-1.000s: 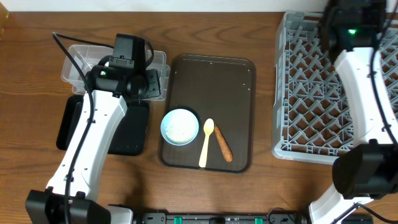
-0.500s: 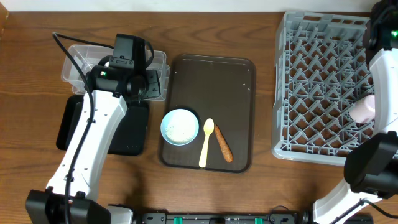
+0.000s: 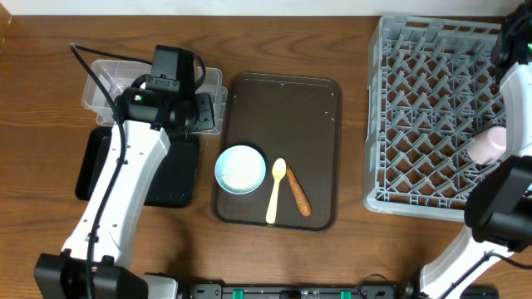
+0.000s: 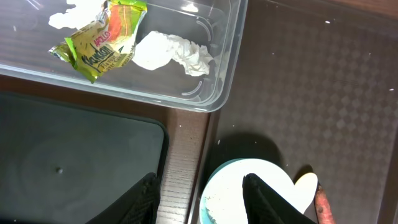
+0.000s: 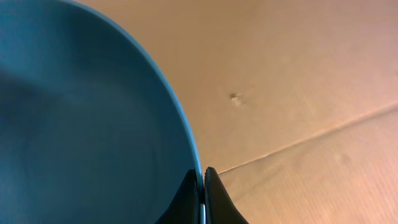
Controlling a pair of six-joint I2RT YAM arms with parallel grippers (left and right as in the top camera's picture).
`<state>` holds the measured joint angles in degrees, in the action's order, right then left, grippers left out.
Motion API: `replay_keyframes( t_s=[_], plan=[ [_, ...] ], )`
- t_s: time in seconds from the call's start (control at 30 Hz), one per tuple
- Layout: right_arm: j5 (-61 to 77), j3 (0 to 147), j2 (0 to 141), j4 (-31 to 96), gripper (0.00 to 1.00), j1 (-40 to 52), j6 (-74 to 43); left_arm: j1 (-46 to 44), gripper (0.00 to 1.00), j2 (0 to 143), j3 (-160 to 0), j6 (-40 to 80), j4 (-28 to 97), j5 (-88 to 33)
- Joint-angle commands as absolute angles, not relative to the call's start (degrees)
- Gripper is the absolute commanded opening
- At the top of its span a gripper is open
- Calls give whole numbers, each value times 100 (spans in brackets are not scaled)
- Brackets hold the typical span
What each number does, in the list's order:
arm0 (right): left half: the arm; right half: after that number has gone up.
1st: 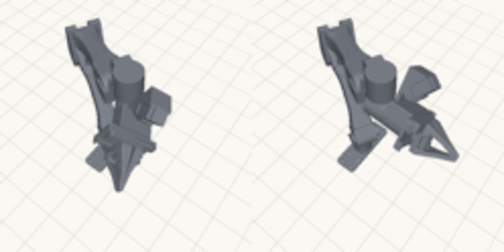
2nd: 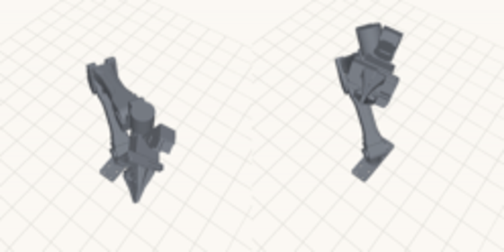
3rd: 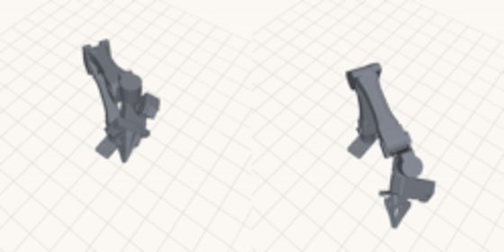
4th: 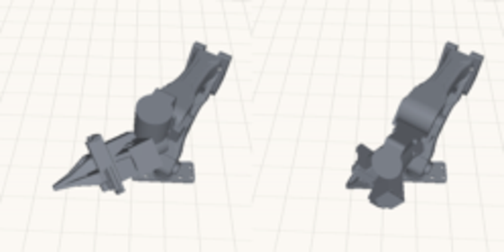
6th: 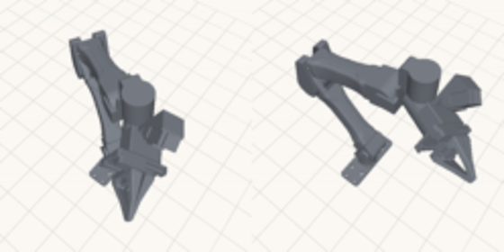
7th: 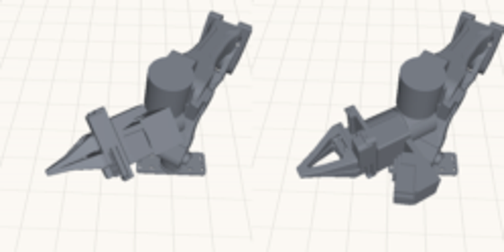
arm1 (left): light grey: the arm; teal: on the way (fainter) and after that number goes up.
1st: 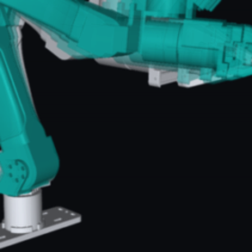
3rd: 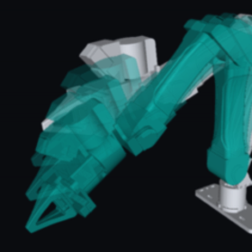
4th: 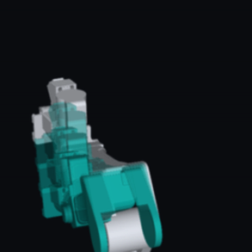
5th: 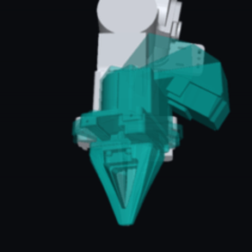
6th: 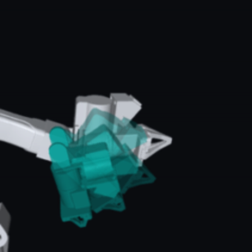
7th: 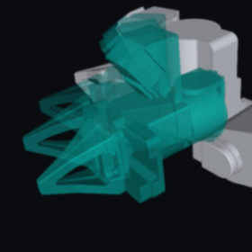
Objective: Sort waste into correct bins and load items into the dishwasher rack
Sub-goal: 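Lift blue bowl with right gripper and carry it to dish rack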
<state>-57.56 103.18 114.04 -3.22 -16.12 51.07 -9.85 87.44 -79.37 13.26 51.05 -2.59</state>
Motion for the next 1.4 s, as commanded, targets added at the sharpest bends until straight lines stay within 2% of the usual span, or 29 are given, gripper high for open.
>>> replay_keyframes(
  t_s=[0.0,0.13,0.4,0.83,1.1,1.37],
  plan=[
    [-5437,10381,11450,-174,1,-1643,5448,-969,46,8766,-7918,1365,5120,-213],
    [-5116,10337,11498,314,1,-1627,5402,-967,46,8766,-7918,1422,5118,-213],
    [-5096,10197,11740,366,1,-1761,5404,-969,46,8766,-7918,1424,5120,-213],
    [-5026,10197,11778,268,1,-2062,5583,-969,46,8766,-7918,1424,5120,-213],
    [-5004,10197,11778,-224,1,-2102,5835,-969,46,8766,-7918,1531,5118,-211],
    [-4775,10141,11789,757,1,-2093,5094,-969,46,8766,-7918,1531,5118,-213]
  ],
)
